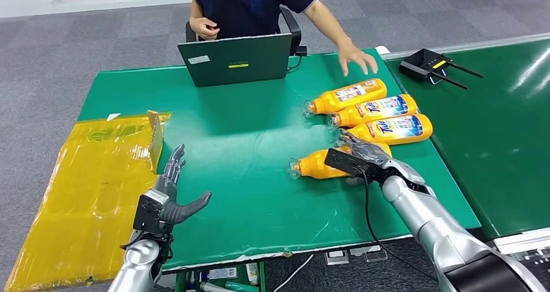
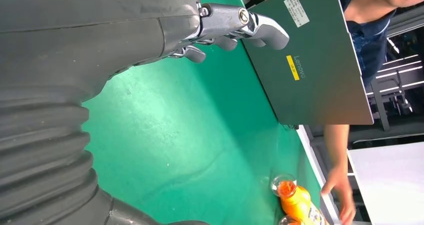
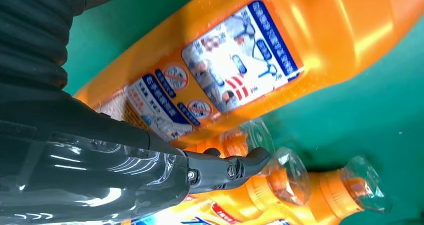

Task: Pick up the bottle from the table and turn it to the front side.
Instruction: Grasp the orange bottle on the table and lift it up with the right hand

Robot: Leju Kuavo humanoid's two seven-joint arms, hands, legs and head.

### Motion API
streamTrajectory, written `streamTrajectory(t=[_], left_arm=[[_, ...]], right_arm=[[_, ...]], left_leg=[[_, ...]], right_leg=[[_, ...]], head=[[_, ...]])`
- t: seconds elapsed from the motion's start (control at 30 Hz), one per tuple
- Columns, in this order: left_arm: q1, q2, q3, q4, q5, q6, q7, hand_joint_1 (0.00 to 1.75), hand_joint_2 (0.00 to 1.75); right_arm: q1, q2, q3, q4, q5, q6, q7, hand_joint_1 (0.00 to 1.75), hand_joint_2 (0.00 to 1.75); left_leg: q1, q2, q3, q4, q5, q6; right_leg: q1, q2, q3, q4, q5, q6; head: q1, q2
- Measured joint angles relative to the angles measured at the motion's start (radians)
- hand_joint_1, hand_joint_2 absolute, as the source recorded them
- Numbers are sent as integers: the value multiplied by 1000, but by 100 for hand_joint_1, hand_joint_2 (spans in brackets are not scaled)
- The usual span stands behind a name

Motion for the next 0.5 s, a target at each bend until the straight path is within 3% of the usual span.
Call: streamTrajectory(t=[0.5], left_arm=[[3, 2, 0, 0, 2, 6, 0, 0, 175]], right_arm=[[10, 22, 22, 21, -28, -5, 13, 0, 175]], left_leg=[[0, 0, 1, 0, 0, 0]], right_leg=[[0, 0, 1, 0, 0, 0]], head=[[0, 0]])
